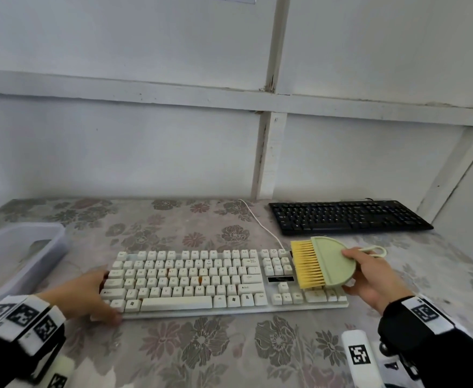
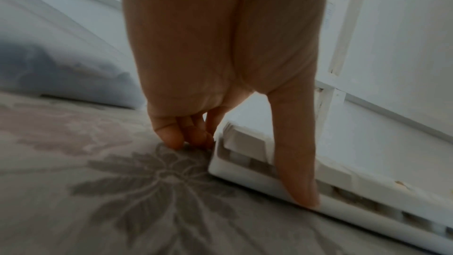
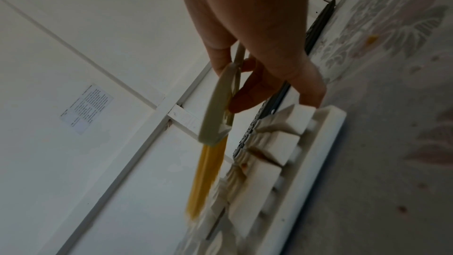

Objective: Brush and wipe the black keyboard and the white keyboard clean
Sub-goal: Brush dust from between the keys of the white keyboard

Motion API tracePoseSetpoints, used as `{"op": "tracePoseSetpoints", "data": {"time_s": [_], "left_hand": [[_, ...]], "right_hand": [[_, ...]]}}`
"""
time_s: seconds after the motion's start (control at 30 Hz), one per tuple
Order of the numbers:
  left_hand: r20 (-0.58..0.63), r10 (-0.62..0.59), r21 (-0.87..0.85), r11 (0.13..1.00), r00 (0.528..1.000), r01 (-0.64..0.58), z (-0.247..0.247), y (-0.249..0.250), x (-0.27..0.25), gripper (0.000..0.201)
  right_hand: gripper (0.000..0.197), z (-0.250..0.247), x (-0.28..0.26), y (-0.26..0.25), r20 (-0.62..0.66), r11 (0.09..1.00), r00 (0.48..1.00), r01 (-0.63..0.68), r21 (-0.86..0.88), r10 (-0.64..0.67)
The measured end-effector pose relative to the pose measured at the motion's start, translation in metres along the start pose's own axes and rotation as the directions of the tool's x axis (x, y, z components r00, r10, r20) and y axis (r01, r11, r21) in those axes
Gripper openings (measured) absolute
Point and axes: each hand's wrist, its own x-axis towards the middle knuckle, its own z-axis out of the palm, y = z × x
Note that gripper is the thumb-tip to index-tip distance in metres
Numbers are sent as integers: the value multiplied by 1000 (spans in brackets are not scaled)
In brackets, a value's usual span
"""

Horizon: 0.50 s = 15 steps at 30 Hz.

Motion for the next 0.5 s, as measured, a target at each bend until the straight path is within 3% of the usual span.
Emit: {"op": "tracePoseSetpoints", "data": {"time_s": [0.07, 0.23, 0.5], "left_hand": [[-2, 2, -29, 1000, 1000, -2, -1, -1, 2, 76], [-115, -26, 29, 999, 993, 29, 2, -10, 6, 112], [-113, 63, -46, 997, 992, -68, -3, -20, 2, 110]], "right_hand": [[19, -1, 0, 1, -9, 1000, 1000, 2, 19, -2], [21, -3, 2, -1, -21, 999, 1000, 19, 48, -18], [15, -3, 5, -5, 3, 998, 1000, 1, 59, -1]]}}
